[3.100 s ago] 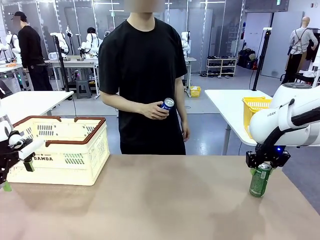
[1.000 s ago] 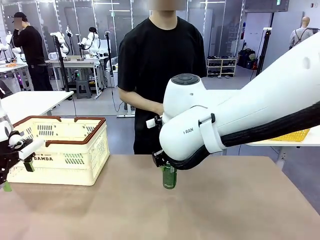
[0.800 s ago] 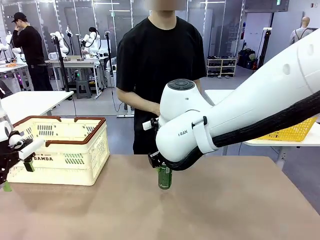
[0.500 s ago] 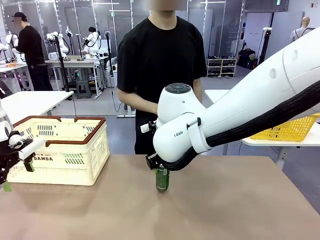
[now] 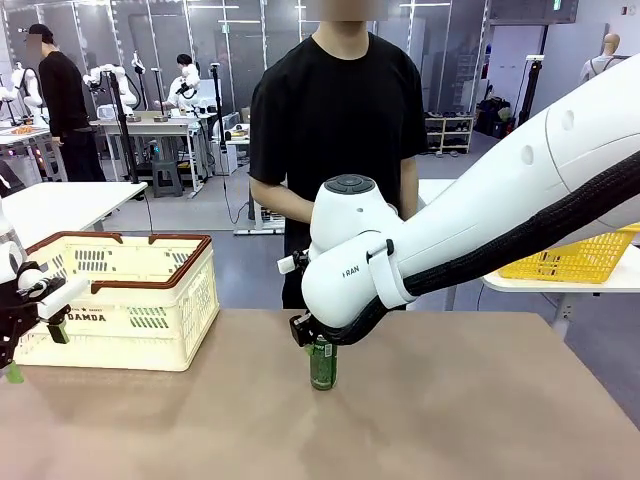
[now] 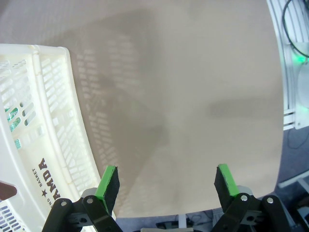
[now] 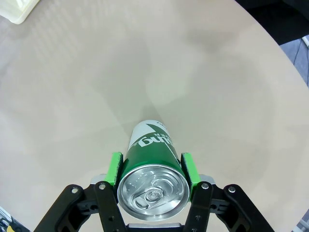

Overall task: Place the drinks into the Shopping basket.
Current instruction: Pick up one drink and place it into the Shopping basket.

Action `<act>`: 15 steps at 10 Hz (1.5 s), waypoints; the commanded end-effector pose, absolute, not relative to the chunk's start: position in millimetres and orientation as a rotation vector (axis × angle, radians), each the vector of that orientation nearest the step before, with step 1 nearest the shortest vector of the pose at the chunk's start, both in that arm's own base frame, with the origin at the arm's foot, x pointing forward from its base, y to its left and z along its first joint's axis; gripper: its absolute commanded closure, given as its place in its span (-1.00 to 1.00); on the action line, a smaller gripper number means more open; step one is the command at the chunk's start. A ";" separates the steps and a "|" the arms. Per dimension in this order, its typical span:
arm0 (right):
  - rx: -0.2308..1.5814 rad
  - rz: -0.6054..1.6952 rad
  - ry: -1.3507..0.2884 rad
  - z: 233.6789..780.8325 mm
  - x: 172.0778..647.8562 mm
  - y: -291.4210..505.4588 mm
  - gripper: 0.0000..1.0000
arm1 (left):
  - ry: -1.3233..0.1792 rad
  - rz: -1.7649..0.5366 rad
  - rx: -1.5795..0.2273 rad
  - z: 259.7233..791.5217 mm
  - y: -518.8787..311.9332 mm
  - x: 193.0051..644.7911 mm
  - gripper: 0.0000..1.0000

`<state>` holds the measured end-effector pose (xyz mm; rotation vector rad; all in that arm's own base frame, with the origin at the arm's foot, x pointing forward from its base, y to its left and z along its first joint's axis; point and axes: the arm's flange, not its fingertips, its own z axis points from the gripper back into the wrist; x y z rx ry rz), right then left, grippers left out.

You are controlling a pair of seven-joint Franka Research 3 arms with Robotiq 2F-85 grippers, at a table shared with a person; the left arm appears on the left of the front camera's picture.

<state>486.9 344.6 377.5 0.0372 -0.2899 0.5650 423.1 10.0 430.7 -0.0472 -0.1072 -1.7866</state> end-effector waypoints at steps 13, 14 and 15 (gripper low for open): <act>-0.083 0.710 -0.199 456.2 432.4 280.2 -0.87 | -0.110 -1.771 -0.045 431.1 8.6 419.2 -1.00; -0.059 0.698 -0.205 464.0 422.1 257.8 -0.87 | -0.110 -1.771 -0.045 431.1 8.6 419.2 -1.00; -0.060 0.675 -0.201 471.2 411.2 231.2 -0.87 | -0.110 -1.771 -0.045 431.1 8.6 419.2 -1.00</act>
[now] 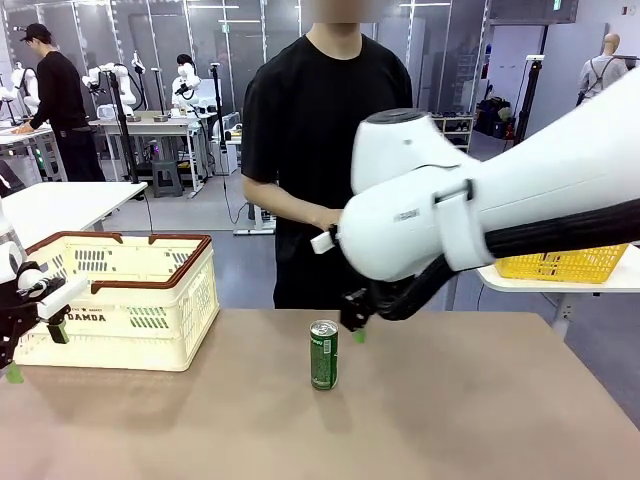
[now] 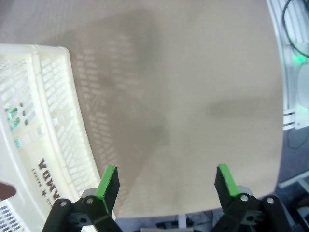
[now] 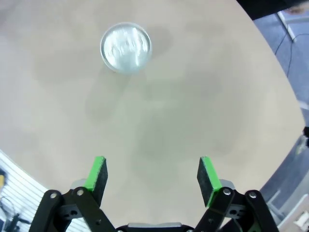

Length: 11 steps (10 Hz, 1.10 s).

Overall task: Place the drinks into the Shopping basket.
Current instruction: Pick up one drink and place it into the Shopping basket.

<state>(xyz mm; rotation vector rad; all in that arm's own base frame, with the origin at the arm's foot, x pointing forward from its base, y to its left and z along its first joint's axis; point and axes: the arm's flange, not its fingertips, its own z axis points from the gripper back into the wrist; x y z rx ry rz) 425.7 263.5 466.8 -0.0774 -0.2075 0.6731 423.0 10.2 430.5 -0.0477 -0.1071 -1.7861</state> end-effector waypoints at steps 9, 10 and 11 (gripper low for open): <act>0.042 0.377 -0.259 457.8 344.7 64.8 -0.87 | -0.110 -1.771 -0.045 431.1 8.6 419.2 -1.00; 0.043 0.356 -0.269 456.5 344.5 61.6 -0.87 | -0.110 -1.771 -0.045 431.1 8.6 419.2 -1.00; 0.023 0.305 -0.292 454.6 347.0 57.2 -0.87 | -0.110 -1.771 -0.045 431.1 8.6 419.2 -1.00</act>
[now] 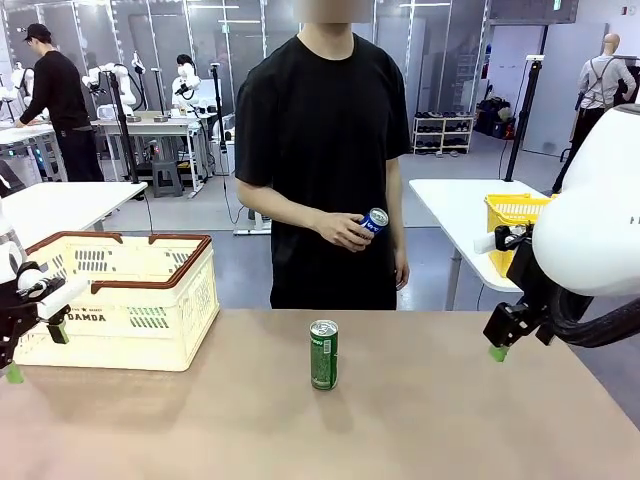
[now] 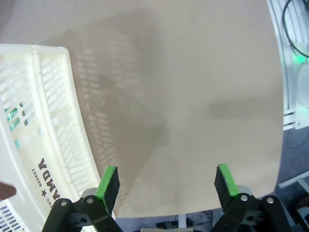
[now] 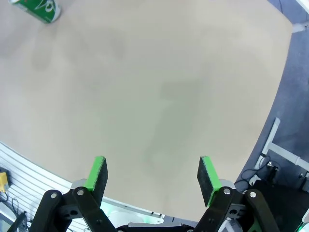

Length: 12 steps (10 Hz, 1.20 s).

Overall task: Place the drinks into the Shopping basket.
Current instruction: Pick up one drink and place it into the Shopping basket.

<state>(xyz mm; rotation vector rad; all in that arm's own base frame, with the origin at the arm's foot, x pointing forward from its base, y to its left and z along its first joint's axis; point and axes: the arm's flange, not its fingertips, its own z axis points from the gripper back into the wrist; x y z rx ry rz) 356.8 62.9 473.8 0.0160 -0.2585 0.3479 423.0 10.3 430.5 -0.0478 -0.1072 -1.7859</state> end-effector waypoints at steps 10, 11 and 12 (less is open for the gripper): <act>0.014 0.365 -0.246 473.2 354.5 66.3 -0.87 | -0.270 -1.998 0.011 464.0 -74.8 386.8 -1.00; 0.014 0.365 -0.246 473.2 354.5 66.3 -0.87 | -0.282 -2.054 0.017 472.0 -100.7 388.6 -1.00; 0.014 0.365 -0.246 473.2 354.5 66.3 -0.87 | -0.300 -2.085 0.026 475.4 -126.5 399.6 -1.00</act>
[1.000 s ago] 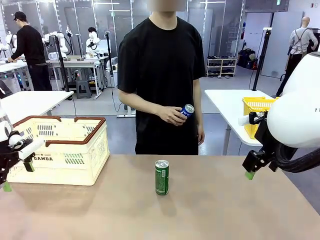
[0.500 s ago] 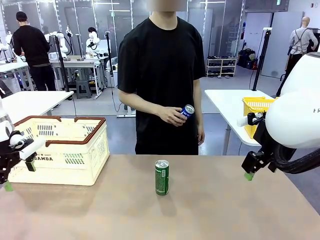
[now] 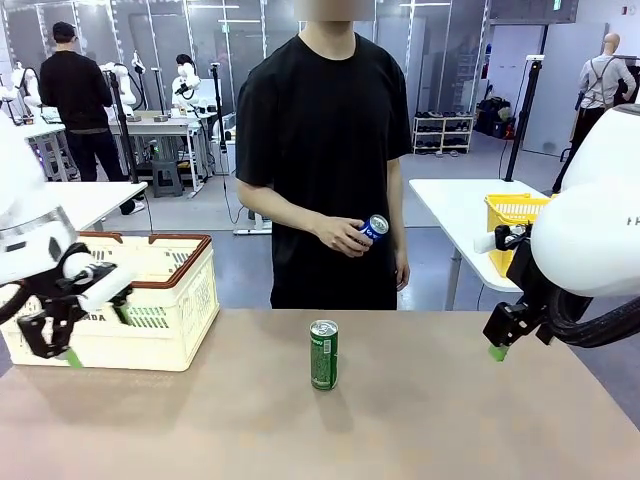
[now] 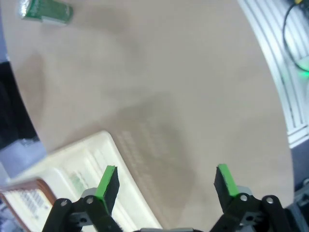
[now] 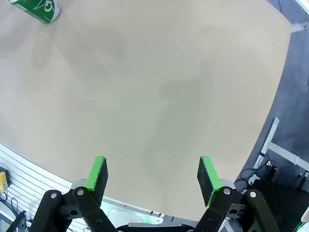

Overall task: Place the drinks into the Shopping basket.
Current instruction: Pick up one drink and place it into the Shopping basket.

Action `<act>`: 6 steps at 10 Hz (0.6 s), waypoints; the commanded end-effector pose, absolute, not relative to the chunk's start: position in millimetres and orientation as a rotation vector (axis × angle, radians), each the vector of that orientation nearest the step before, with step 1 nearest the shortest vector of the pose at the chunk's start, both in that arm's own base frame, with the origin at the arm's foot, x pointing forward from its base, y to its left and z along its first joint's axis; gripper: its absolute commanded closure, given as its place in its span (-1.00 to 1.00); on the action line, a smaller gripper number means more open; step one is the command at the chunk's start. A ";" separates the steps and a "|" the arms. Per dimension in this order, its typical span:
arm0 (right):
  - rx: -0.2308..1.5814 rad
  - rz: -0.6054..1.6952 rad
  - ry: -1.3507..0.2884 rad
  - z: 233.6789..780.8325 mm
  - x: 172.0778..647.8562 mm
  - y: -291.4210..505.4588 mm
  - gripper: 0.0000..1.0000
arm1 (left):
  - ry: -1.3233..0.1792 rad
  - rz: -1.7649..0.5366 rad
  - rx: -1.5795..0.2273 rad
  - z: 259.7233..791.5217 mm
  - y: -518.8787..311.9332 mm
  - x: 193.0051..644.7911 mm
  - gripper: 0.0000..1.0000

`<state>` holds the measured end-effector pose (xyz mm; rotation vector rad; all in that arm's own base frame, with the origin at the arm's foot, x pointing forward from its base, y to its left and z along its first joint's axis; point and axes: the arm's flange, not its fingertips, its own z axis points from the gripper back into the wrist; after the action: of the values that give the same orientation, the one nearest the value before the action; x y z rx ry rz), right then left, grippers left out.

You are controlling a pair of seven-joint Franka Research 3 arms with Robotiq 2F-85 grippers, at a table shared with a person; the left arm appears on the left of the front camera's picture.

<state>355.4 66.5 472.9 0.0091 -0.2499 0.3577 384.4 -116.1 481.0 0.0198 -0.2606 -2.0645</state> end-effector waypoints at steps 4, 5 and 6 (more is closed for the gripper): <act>0.014 0.365 -0.246 473.2 354.5 66.3 -0.87 | -0.286 -2.291 0.025 474.5 -259.4 439.6 -1.00; 0.014 0.365 -0.246 473.2 354.5 66.3 -0.87 | -0.287 -2.338 0.030 475.8 -287.3 447.8 -1.00; 0.014 0.365 -0.246 473.2 354.5 66.3 -0.87 | -0.274 -2.368 0.020 475.8 -309.9 452.6 -1.00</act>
<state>355.3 66.8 473.0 0.0087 -0.2497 0.3583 436.8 -300.9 469.0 0.0092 -0.2847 -2.3460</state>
